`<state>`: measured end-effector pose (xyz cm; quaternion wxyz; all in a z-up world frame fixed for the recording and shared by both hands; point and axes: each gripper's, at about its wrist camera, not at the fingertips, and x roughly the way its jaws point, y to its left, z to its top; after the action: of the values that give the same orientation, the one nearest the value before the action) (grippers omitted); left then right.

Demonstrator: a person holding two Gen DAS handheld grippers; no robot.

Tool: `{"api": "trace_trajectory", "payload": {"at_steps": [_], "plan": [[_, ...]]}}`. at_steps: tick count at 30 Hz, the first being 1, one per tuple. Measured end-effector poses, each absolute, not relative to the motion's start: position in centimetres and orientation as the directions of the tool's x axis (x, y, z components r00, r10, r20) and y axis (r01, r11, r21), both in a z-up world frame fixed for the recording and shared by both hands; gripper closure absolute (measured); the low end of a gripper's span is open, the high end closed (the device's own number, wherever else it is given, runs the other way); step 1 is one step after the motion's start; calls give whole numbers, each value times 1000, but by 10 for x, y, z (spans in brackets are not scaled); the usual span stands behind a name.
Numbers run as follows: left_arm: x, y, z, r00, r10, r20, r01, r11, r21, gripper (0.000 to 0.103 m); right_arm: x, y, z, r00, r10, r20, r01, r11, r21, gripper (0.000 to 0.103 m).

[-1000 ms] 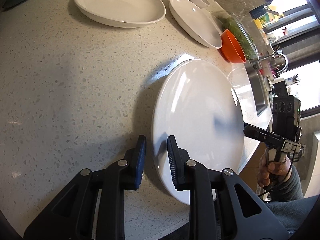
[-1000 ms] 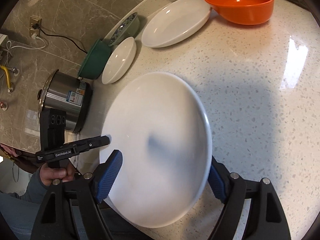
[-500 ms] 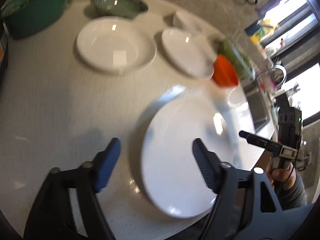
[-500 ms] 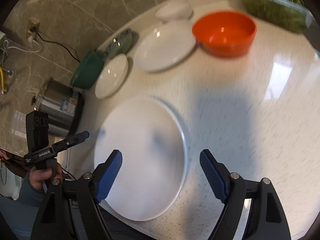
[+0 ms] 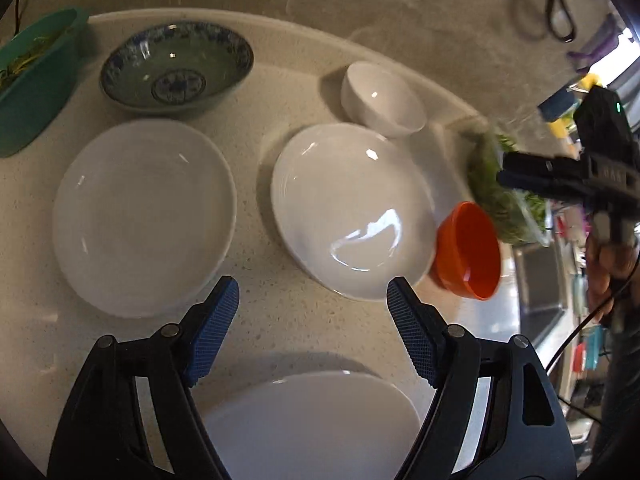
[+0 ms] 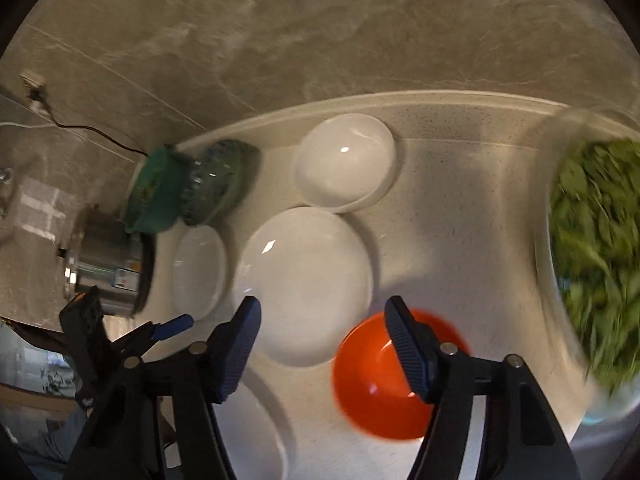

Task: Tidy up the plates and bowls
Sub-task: 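Close both grippers on opposite rims of the medium white plate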

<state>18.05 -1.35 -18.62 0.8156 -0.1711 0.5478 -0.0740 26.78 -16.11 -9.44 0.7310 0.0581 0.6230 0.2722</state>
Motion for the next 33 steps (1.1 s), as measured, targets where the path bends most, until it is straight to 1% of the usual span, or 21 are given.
{"api": "trace_trajectory", "payload": {"at_steps": [3, 7, 10, 11, 12, 15, 17, 18, 19, 21, 22, 23, 24, 26, 27, 29, 31, 33], "plan": [[192, -21, -207, 363, -291, -885, -106, 931, -349, 29, 288, -144, -120, 6, 392, -920, -378, 853, 361, 39], [203, -19, -217, 367, -295, -882, -156, 915, -371, 29, 300, -134, -150, -62, 379, -923, -391, 842, 372, 39], [211, -19, -223, 361, -285, -888, -162, 919, -361, 30, 304, -134, -167, -99, 401, -911, -373, 834, 407, 39], [215, -20, -225, 354, -284, -891, -166, 919, -358, 34, 306, -131, -172, -111, 395, -912, -370, 835, 407, 39], [219, -20, -228, 349, -289, -891, -178, 913, -366, 42, 310, -129, -176, -122, 386, -915, -374, 836, 402, 39], [232, -19, -234, 344, -306, -888, -200, 900, -387, 56, 315, -126, -183, -140, 383, -913, -369, 836, 407, 39], [239, -19, -236, 343, -306, -888, -200, 900, -387, 56, 318, -126, -185, -135, 389, -911, -364, 836, 411, 40], [243, -20, -238, 342, -305, -889, -199, 901, -385, 56, 319, -126, -187, -138, 389, -911, -366, 834, 412, 45], [246, -19, -240, 338, -303, -891, -201, 902, -383, 56, 320, -126, -189, -144, 384, -912, -371, 833, 410, 53], [248, -17, -244, 339, -300, -892, -204, 902, -381, 58, 319, -125, -192, -147, 378, -914, -377, 833, 405, 59], [249, -16, -244, 337, -298, -893, -203, 903, -378, 60, 319, -124, -193, -153, 377, -914, -381, 830, 406, 64], [248, -14, -243, 336, -297, -894, -203, 904, -376, 62, 318, -122, -194, -158, 368, -916, -390, 829, 400, 68], [249, -13, -243, 332, -297, -895, -200, 905, -375, 69, 317, -120, -194, -157, 352, -923, -405, 829, 385, 73], [249, -14, -243, 323, -278, -905, -192, 917, -350, 79, 314, -118, -194, -151, 333, -931, -431, 825, 365, 76], [249, -14, -244, 320, -264, -910, -185, 924, -333, 85, 313, -117, -194, -146, 330, -933, -436, 825, 360, 81], [247, -14, -245, 320, -247, -915, -180, 932, -315, 90, 310, -116, -194, -129, 313, -941, -448, 828, 337, 85], [246, -10, -246, 320, -257, -912, -180, 928, -325, 91, 309, -116, -193, -120, 298, -947, -456, 831, 319, 89], [244, -5, -245, 314, -261, -913, -172, 930, -325, 91, 307, -114, -192, -123, 278, -952, -468, 830, 303, 89]]}}
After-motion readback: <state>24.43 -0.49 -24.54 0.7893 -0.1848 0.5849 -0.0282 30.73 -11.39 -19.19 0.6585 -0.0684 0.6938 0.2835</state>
